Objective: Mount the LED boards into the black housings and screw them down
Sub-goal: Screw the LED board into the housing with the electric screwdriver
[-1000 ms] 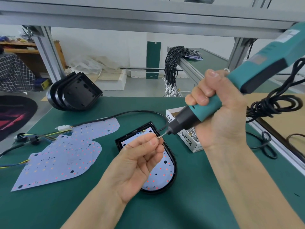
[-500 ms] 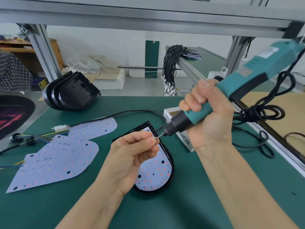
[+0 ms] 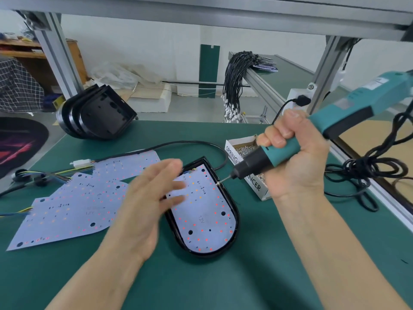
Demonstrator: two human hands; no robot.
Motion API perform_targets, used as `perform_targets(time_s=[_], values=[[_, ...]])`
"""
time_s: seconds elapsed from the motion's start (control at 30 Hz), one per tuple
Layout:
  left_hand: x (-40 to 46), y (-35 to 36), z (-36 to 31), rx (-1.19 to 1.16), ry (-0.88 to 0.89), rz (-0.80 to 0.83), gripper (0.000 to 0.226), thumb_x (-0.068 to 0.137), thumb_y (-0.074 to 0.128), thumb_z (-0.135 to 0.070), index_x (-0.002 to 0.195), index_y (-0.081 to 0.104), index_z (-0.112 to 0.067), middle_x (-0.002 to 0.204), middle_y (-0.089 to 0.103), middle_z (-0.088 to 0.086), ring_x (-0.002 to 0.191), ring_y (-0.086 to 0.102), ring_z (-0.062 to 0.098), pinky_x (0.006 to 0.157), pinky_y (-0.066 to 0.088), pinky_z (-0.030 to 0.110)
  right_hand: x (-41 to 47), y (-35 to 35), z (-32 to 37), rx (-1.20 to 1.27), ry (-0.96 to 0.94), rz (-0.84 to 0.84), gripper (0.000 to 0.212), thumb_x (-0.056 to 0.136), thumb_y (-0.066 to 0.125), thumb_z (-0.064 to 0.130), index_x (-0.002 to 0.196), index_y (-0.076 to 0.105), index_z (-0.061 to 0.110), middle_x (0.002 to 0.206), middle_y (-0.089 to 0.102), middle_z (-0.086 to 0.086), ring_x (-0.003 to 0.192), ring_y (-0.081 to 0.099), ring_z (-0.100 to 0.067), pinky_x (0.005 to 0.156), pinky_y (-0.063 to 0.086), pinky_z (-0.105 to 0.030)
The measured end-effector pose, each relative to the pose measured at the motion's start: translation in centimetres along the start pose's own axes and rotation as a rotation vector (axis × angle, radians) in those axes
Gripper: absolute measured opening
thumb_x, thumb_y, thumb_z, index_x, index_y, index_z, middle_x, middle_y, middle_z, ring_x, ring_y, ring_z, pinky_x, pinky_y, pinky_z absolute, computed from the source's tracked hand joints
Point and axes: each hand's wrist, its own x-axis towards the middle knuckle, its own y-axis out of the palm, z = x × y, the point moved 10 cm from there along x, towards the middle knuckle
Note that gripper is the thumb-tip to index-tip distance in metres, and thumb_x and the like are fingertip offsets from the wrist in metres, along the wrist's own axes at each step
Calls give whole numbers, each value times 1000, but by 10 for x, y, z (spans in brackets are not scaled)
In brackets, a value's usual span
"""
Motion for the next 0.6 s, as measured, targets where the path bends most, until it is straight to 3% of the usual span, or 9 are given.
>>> perform_targets(time_s=[0.07,0.1,0.17,0.23,0.33,0.47,0.6], values=[[2,-41,-1,358,24,-210,45,69,76,-54,98,61,-23,94,63,-5,86,59,19,66,47,31,-3,-6,-4,-25,24,-7,28,80,51,6,58,41,20,51,38,8,41,35,-6,47,38,-19],[3,-52,4,560,-19,-234,51,70,70,-59,103,55,-23,93,60,-4,87,57,20,69,44,34,-6,-10,-8,-40,38,-12,28,79,52,6,57,43,20,51,38,8,41,36,-6,47,38,-19],[4,-56,24,907,-149,-168,69,71,61,-70,119,46,-21,101,60,-1,96,58,22,82,46,39,-12,-15,-18,-67,73,-16,27,78,54,6,58,42,20,51,38,7,40,36,-7,46,38,-19],[7,-48,34,1050,-170,-131,89,66,60,-76,132,37,-20,108,60,-1,102,56,23,88,45,39,-17,-18,-28,-94,106,-2,27,77,54,5,58,41,19,51,37,7,40,35,-7,46,37,-18],[13,-27,30,1048,-97,-148,103,60,73,-65,139,26,-19,97,47,-11,93,52,20,78,40,33,-23,-25,-39,-149,154,22,26,77,52,3,61,37,18,52,38,7,41,35,-8,47,36,-18],[18,-20,32,949,-72,-190,116,58,84,-41,147,12,-22,77,45,-14,83,52,22,71,41,33,-29,-38,-49,-211,199,9,27,74,55,2,58,41,19,53,37,4,42,33,-10,48,34,-19],[23,-16,46,669,-108,-163,117,57,85,-21,149,13,-21,92,59,1,89,61,20,78,52,39,-30,-41,-58,-247,216,6,29,73,57,2,56,41,20,54,33,2,43,31,-11,49,30,-21]])
